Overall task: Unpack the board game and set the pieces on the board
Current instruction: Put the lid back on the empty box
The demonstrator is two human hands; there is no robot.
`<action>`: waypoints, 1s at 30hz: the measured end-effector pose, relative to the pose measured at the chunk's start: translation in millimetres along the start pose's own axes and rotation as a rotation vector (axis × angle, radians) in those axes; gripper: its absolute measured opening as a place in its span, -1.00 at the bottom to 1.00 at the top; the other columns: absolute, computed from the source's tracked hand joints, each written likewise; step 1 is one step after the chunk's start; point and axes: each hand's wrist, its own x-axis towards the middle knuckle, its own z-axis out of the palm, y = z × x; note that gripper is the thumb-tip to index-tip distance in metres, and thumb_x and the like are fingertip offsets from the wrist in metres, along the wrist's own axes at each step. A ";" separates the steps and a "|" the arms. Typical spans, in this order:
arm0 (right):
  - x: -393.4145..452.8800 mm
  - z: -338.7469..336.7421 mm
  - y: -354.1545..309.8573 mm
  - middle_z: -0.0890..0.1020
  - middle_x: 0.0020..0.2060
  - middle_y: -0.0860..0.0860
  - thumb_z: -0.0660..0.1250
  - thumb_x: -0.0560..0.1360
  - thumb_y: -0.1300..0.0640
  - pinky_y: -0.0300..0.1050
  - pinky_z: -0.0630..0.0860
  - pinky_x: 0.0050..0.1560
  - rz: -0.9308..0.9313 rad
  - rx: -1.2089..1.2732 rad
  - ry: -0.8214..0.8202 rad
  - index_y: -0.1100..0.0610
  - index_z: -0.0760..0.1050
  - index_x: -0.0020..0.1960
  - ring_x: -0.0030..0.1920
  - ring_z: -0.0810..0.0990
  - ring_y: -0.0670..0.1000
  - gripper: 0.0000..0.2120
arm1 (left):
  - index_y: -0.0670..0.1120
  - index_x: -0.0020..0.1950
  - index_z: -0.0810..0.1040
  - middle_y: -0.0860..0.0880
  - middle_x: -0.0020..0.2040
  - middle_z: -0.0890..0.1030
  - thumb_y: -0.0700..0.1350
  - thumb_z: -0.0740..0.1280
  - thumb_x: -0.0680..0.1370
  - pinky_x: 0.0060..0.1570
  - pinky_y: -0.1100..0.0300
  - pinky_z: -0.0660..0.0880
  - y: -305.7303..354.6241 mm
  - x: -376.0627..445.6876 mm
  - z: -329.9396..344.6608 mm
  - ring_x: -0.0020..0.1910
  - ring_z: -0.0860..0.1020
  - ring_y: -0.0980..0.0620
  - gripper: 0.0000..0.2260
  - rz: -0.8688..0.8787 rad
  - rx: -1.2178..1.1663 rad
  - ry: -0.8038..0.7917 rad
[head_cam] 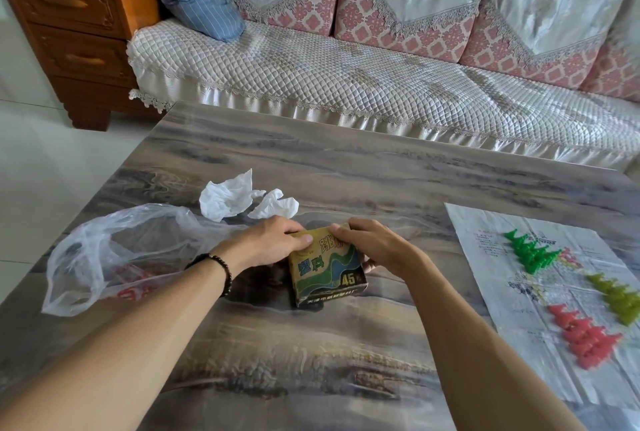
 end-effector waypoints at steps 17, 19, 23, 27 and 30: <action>-21.1 17.1 20.9 0.54 0.04 0.03 0.32 0.49 -0.09 0.07 0.64 -0.13 -0.078 -0.056 0.344 0.02 0.40 0.18 -0.08 0.63 0.03 -0.67 | 0.07 0.47 0.30 0.09 0.45 0.26 0.44 0.45 0.21 0.25 0.12 0.40 5.3 -42.4 12.8 0.30 0.41 0.04 -0.07 0.266 0.535 0.039; -31.0 15.6 24.8 0.53 0.07 0.03 0.35 0.48 -0.03 0.04 0.63 -0.07 -0.134 -0.077 0.389 -0.01 0.44 0.11 -0.03 0.60 0.03 -0.76 | 0.08 0.50 0.24 0.05 0.52 0.17 0.39 0.48 0.25 0.28 0.11 0.37 7.2 -43.9 19.7 0.39 0.34 0.01 -0.07 0.268 0.564 0.033; -44.0 9.1 32.2 0.48 0.10 -0.01 0.39 0.47 0.07 -0.29 0.53 -0.12 -0.189 -0.148 0.398 0.02 0.58 0.02 -0.09 0.59 -0.10 -0.86 | 0.13 0.49 0.26 0.00 0.55 0.20 0.33 0.40 0.38 0.26 0.06 0.35 20.8 -25.9 29.7 0.42 0.33 -0.04 -0.26 0.281 0.699 0.159; -35.6 1.6 37.2 0.51 0.18 0.00 0.39 0.42 0.10 -0.30 0.37 0.08 -0.158 -0.269 0.357 0.01 0.52 0.29 0.13 0.53 -0.04 -0.57 | 0.08 0.36 0.42 0.00 0.41 0.42 0.27 0.36 0.44 0.28 -0.02 0.21 36.4 8.2 28.3 0.31 0.37 -0.04 -0.45 0.374 0.907 0.273; -12.1 -4.7 34.0 0.58 0.19 0.03 0.33 0.44 0.13 -0.20 0.43 0.13 -0.143 -0.306 0.392 -0.04 0.48 0.32 0.17 0.55 0.02 -0.55 | 0.10 0.36 0.44 -0.02 0.38 0.45 0.23 0.36 0.46 0.43 -0.15 0.01 41.3 36.5 15.9 0.34 0.38 -0.04 -0.50 0.355 0.910 0.253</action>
